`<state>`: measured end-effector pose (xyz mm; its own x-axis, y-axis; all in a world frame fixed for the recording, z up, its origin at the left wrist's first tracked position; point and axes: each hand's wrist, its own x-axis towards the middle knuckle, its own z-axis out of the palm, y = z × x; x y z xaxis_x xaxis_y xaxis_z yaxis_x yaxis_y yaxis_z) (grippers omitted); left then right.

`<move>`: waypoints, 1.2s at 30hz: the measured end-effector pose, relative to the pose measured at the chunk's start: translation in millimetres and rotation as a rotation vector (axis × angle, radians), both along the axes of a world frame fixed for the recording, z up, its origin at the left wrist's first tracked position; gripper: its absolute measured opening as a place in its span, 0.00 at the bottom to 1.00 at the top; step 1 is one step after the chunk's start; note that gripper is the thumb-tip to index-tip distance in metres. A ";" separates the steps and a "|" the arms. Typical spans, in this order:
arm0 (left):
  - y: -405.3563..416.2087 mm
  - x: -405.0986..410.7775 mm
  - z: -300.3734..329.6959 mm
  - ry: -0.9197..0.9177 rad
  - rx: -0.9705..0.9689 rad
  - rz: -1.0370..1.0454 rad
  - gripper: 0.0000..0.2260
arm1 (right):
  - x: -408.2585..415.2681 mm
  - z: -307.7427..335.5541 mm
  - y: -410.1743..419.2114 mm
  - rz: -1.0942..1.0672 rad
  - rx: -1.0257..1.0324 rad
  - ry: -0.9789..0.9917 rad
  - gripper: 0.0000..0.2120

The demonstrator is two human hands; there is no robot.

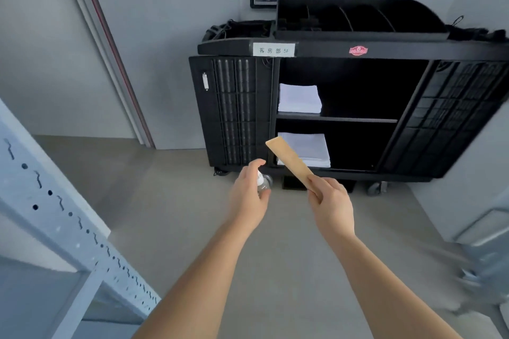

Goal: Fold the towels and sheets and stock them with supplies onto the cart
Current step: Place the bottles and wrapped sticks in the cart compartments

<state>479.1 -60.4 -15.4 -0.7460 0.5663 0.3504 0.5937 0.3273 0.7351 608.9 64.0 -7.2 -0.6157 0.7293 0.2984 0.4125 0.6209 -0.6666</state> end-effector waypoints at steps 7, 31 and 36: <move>90.3 -73.8 1.3 0.044 -0.027 -0.009 0.26 | -70.4 -5.5 90.8 -0.015 0.011 0.028 0.16; 473.7 -322.7 121.9 0.214 0.079 -0.042 0.26 | -312.5 96.1 488.4 -0.031 0.227 0.208 0.15; 525.6 -371.3 145.2 0.256 0.119 -0.074 0.26 | -354.4 113.3 545.5 -0.033 0.280 0.202 0.14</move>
<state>107.8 465.2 129.9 -0.5829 0.5596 0.5891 0.7838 0.1963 0.5891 254.5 609.5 106.2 -0.5014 0.6207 0.6028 0.3126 0.7796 -0.5427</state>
